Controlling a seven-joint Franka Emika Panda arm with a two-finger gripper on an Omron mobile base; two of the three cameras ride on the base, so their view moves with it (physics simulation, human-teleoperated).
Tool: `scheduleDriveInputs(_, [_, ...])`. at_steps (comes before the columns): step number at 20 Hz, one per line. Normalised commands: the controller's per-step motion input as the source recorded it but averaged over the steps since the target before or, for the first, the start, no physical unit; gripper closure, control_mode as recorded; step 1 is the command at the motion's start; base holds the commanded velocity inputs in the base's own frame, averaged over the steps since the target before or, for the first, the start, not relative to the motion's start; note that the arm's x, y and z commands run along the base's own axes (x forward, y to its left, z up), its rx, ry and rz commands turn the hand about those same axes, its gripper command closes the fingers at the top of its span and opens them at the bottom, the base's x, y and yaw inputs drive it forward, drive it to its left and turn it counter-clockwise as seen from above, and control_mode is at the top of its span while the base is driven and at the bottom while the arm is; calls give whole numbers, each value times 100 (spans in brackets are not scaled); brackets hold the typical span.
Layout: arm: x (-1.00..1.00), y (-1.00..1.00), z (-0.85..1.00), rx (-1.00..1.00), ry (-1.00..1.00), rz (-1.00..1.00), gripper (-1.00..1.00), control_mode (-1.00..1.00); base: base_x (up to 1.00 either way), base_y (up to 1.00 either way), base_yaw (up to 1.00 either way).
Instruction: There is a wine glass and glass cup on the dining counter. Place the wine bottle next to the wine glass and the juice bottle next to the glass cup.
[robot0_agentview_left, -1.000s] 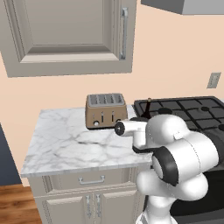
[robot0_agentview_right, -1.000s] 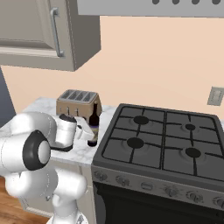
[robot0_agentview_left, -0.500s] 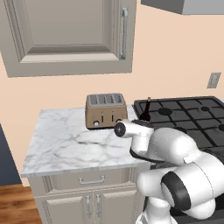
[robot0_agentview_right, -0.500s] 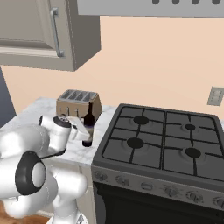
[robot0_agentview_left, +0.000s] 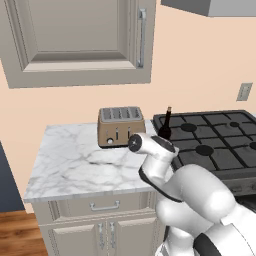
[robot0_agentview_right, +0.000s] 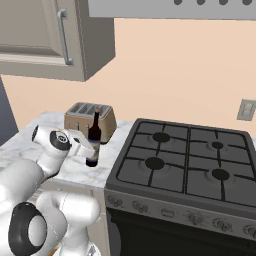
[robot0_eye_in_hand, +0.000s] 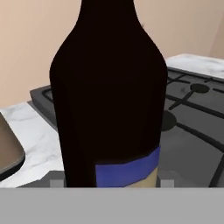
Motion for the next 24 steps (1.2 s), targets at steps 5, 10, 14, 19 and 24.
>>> scheduleDriveInputs(5, [-37, 16, 28, 0, -1, 0, 100, -100, 0, 0, 0])
scheduleDriveInputs(10, [-42, 13, 23, -6, -9, 0, 100, -100, 0, 0, 0])
scheduleDriveInputs(14, [-36, 7, 23, -3, -3, 0, 100, -100, 0, 0, 0])
scheduleDriveInputs(19, [-34, 5, 25, 0, 0, 0, 100, -100, 0, 0, 0])
scheduleDriveInputs(24, [-30, 1, 29, 0, 1, 0, 100, -100, 0, 0, 0])
